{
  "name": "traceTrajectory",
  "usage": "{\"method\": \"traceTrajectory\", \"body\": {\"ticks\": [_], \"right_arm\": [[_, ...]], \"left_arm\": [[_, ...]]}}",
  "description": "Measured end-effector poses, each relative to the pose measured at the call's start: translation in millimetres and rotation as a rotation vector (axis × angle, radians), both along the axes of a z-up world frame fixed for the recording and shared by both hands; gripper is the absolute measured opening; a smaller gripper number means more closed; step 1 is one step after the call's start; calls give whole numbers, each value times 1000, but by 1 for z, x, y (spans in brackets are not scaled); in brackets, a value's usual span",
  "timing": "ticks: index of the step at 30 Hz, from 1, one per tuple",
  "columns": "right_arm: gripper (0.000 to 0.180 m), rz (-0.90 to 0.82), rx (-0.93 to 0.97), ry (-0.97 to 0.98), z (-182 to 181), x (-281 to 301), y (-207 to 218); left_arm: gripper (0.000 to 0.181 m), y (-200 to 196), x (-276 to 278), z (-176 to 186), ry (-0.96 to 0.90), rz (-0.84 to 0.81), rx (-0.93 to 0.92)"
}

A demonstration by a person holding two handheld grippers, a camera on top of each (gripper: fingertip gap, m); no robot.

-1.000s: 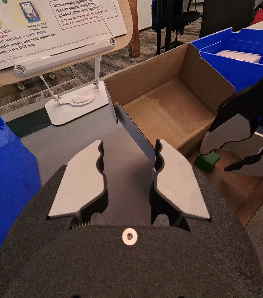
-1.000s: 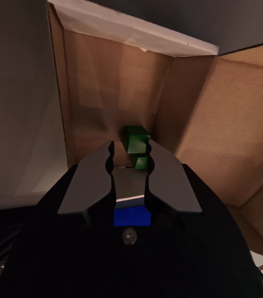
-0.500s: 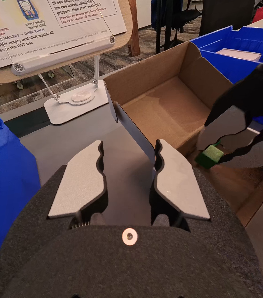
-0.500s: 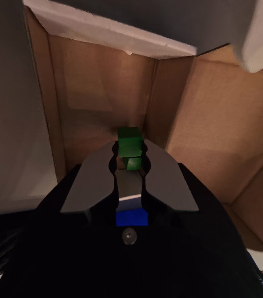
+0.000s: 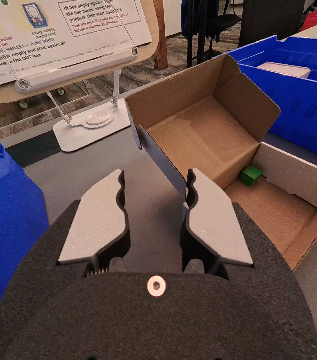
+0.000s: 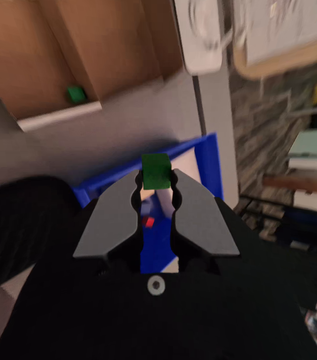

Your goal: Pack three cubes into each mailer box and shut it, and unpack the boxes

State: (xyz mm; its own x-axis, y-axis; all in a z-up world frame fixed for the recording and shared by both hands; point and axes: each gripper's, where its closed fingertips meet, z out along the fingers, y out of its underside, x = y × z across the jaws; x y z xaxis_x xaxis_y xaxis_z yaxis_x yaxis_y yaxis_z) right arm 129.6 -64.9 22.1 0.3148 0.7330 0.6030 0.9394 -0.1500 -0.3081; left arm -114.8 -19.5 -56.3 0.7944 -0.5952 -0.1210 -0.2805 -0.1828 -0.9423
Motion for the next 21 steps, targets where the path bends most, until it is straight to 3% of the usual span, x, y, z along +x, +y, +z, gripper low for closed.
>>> {"method": "traceTrajectory", "body": {"ticks": [1,5,9,21], "right_arm": [[29,-81,-48,-13,-10,25,2],[29,-340,-396,-22,-75,95,-5],[29,-443,-684,-27,-127,116,-16],[30,-460,-790,-56,-163,128,-10]], "left_arm": [[61,0,0,0,-1,0,-2],[61,0,1,-3,5,-2,-9],[61,0,1,-4,10,-1,-9],[61,0,0,-1,2,0,-5]]}}
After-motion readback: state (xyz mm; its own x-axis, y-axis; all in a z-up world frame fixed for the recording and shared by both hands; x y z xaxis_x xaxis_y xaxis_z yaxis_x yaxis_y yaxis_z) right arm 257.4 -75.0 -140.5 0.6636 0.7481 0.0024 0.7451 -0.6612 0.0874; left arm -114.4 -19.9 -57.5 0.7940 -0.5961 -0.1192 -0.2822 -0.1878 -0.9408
